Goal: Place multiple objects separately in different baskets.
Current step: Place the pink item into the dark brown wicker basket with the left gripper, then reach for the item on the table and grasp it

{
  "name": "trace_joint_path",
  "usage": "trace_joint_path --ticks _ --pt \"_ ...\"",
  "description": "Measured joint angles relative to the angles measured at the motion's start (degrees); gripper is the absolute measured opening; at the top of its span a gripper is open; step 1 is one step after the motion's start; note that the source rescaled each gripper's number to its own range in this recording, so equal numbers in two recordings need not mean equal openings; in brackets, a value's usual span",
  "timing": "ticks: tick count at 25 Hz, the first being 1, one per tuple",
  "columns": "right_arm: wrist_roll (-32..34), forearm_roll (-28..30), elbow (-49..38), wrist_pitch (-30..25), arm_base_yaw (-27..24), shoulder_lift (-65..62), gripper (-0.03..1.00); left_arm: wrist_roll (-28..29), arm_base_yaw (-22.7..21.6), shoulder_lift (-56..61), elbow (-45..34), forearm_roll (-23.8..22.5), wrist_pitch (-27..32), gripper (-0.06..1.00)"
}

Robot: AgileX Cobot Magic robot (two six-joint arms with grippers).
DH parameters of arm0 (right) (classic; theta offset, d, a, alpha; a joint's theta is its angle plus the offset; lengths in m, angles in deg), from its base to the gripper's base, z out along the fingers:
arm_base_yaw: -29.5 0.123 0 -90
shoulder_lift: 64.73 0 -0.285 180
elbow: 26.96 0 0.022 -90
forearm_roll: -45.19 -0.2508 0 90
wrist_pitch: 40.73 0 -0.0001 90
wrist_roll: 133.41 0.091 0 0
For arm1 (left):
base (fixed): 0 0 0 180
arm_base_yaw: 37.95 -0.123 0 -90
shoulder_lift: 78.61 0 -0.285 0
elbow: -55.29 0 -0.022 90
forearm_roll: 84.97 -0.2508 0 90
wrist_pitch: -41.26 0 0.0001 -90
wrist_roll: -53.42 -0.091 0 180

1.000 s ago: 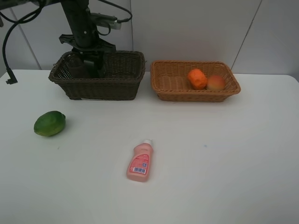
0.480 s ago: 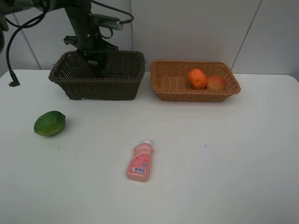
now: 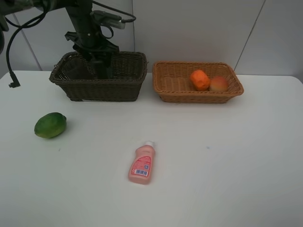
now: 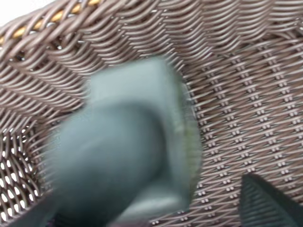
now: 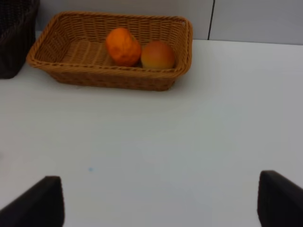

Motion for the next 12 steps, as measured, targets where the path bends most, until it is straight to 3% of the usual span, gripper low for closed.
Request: trace_joint_path --ticks 12 --pt "0.0 0.0 0.0 0.0 0.0 0.0 0.66 0.5 0.0 0.0 0.0 0.0 0.5 0.88"
